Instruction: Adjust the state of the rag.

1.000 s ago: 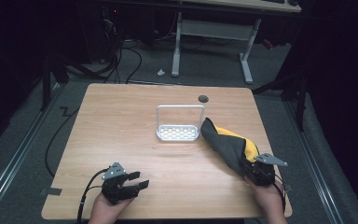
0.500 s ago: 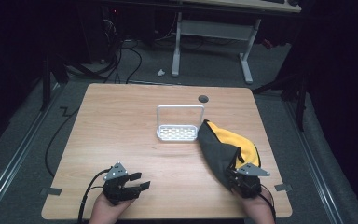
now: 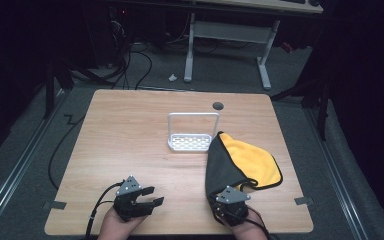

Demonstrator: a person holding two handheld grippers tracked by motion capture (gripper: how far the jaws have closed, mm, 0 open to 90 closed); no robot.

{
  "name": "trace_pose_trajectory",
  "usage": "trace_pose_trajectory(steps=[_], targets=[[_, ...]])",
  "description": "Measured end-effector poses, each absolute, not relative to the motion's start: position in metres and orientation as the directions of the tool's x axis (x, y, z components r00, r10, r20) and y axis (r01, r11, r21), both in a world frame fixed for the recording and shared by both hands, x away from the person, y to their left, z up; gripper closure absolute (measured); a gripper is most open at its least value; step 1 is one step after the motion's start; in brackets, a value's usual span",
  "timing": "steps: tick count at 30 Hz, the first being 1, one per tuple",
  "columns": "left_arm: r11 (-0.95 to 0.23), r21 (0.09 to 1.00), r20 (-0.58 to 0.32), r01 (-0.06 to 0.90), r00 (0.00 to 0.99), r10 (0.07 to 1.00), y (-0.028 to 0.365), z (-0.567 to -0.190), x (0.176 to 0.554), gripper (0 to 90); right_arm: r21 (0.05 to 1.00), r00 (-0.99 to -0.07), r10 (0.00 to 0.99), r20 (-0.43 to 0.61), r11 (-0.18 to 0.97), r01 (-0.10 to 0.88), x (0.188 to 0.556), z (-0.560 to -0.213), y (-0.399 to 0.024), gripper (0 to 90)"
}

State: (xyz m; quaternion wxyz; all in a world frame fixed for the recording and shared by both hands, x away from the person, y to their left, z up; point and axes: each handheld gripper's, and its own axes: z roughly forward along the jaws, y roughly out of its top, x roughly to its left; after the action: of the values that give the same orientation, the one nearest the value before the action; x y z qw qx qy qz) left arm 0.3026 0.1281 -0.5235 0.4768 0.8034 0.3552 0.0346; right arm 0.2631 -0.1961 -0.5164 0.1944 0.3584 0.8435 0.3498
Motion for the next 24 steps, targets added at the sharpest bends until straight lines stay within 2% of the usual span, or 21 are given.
trace_pose_trajectory(steps=[4,7,12,17,24], targets=[[-0.306,0.788,-0.280,0.535,0.753,0.596,0.123,-0.525,0.301,42.8,0.738,-0.707,0.704,-0.067,0.512,0.440,0.255,-0.515,-0.180,82.4],[-0.317,0.786,-0.277,0.531,0.760,0.588,0.116,-0.526,0.300,42.5,0.764,-0.717,0.696,-0.042,0.485,0.426,0.247,-0.505,-0.178,70.3],[-0.351,0.784,-0.260,0.512,0.785,0.562,0.093,-0.525,0.298,42.1,0.808,-0.699,0.713,-0.052,0.441,0.391,0.240,-0.488,-0.194,68.3],[-0.357,0.789,-0.264,0.499,0.801,0.537,0.062,-0.523,0.300,41.0,0.845,-0.636,0.771,-0.038,0.365,0.391,0.242,-0.473,-0.227,69.0],[-0.380,0.811,-0.250,0.445,0.851,0.462,0.008,-0.509,0.303,38.0,0.860,-0.518,0.855,-0.037,0.291,0.419,0.253,-0.474,-0.270,69.0]])
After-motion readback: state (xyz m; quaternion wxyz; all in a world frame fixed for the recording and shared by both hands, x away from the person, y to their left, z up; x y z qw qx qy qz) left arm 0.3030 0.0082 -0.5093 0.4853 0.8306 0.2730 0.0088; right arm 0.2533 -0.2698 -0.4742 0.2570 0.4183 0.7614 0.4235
